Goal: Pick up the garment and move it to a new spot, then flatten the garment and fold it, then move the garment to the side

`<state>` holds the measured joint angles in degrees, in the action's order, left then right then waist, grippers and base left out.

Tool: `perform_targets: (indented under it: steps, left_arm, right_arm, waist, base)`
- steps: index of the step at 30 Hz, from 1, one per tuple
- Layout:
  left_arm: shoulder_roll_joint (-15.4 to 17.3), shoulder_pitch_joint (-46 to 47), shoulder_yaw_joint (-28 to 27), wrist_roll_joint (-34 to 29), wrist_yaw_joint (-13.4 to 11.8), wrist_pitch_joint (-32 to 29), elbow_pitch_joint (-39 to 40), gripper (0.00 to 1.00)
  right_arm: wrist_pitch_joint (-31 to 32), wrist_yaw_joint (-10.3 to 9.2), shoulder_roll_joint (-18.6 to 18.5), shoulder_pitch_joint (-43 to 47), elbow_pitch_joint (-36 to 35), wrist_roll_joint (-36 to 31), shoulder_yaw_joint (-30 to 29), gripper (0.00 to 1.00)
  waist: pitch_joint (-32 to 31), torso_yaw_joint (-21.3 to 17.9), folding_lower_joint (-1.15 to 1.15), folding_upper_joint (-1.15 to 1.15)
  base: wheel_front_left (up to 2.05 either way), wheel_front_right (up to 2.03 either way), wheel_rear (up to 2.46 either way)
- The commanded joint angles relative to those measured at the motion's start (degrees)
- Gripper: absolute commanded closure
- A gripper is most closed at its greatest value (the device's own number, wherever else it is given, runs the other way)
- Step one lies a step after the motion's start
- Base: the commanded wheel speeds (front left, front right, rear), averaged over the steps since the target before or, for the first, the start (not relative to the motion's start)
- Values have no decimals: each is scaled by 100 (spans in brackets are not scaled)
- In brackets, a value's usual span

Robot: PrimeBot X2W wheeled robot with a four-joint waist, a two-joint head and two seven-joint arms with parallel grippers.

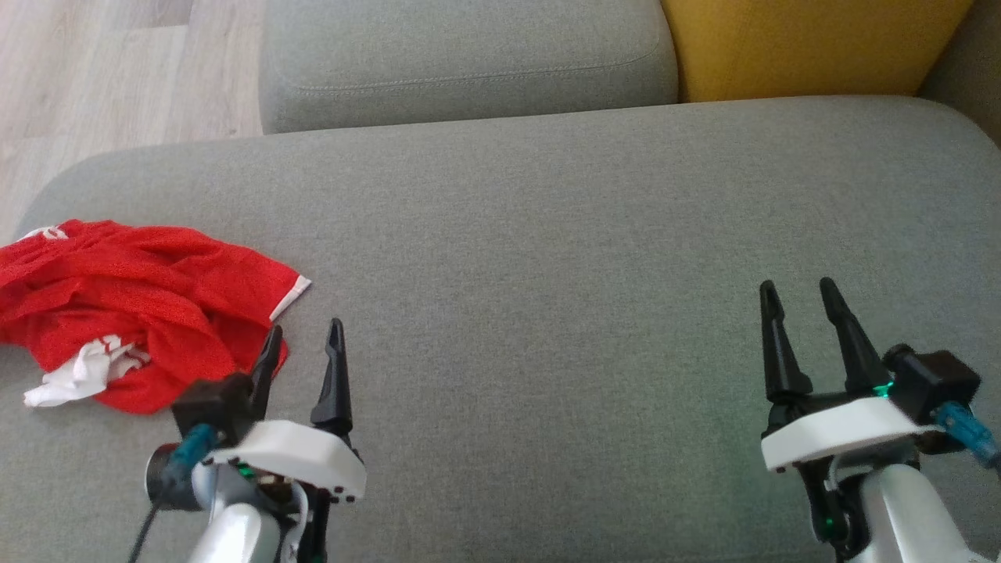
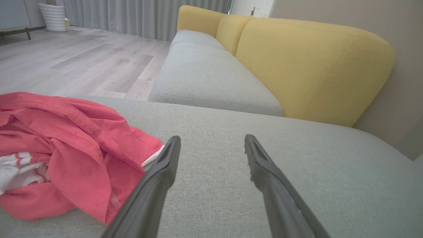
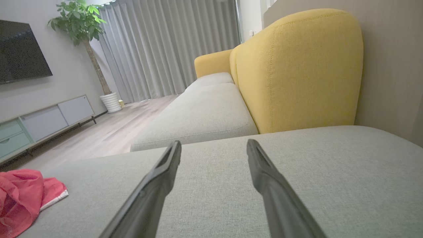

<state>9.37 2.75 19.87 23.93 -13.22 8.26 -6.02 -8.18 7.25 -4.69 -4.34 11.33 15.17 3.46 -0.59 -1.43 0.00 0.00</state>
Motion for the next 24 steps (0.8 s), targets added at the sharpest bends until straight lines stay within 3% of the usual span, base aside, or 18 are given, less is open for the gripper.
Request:
perform_targets:
  steps: [1, 6, 9, 14, 24]
  left_arm:
    - [121, 382, -56, -208, -87, 102, 168, 0]
    - [130, 432, 72, -370, -382, 186, 230, 0]
    - [73, 393, 12, -261, -393, 236, 298, 0]
    - [-69, 292, -153, -81, -190, 303, 245, 0]
    - [-525, 101, -851, -111, 533, 470, 15, 0]
  right_arm:
    - [-104, 19, -38, -255, -159, -233, 132, 0]
    - [-180, 19, 60, -222, -41, -341, 190, 0]
    - [-196, 20, 99, -237, -11, -284, 225, 0]
    - [-190, 21, 143, -227, -5, -47, 175, 0]
    - [-101, 22, 176, -174, -123, 260, 110, 0]
  waist:
    - [2, -6, 0, 0]
    - [9, -19, 0, 0]
    - [14, -23, 0, 0]
    - [11, -16, 0, 0]
    - [15, -36, 0, 0]
  base:
    - [0, 0, 0]
    - [0, 0, 0]
    - [0, 0, 0]
    - [0, 0, 0]
    - [0, 0, 0]
